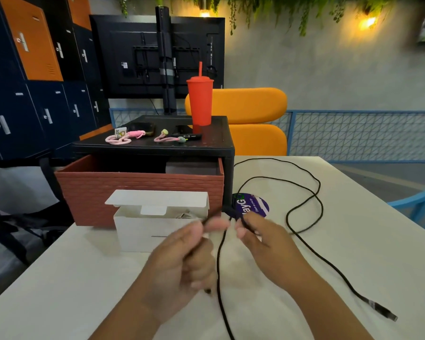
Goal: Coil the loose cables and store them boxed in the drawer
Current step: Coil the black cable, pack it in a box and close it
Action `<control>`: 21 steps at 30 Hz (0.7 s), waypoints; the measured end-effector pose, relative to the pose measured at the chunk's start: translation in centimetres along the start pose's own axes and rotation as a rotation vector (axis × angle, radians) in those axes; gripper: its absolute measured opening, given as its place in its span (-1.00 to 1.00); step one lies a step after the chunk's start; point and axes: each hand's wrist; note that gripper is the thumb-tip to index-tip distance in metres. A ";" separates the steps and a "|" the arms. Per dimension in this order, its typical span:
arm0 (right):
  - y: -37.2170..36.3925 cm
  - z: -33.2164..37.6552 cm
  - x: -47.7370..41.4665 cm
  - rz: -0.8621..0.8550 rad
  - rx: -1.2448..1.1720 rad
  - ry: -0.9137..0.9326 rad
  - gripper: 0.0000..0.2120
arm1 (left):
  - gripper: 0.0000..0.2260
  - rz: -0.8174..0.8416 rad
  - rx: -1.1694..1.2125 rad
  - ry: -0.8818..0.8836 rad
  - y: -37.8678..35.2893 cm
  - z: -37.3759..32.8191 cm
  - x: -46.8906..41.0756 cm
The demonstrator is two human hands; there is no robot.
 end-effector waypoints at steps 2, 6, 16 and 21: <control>-0.4 0.6 0.4 0.153 0.014 -0.007 -0.79 | -0.51 -0.101 0.128 -0.115 0.3 -0.8 -0.2; -2.1 2.3 1.4 0.387 0.176 0.054 -0.75 | -0.53 -0.244 0.159 -0.256 0.3 -2.2 -0.2; -1.2 4.3 2.5 0.604 0.275 0.097 -0.74 | -0.69 -0.149 -0.813 -0.348 0.8 1.5 -0.1; 0.9 4.4 2.3 0.265 0.433 0.294 -0.91 | -0.72 -0.017 -1.114 -0.297 1.7 2.4 -0.5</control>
Point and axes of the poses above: each hand's wrist, its own x-axis away from the middle knuckle, its own y-axis out of the back of the hand, z = x × y, and after that the axes turned 6 degrees about -y, right-handed
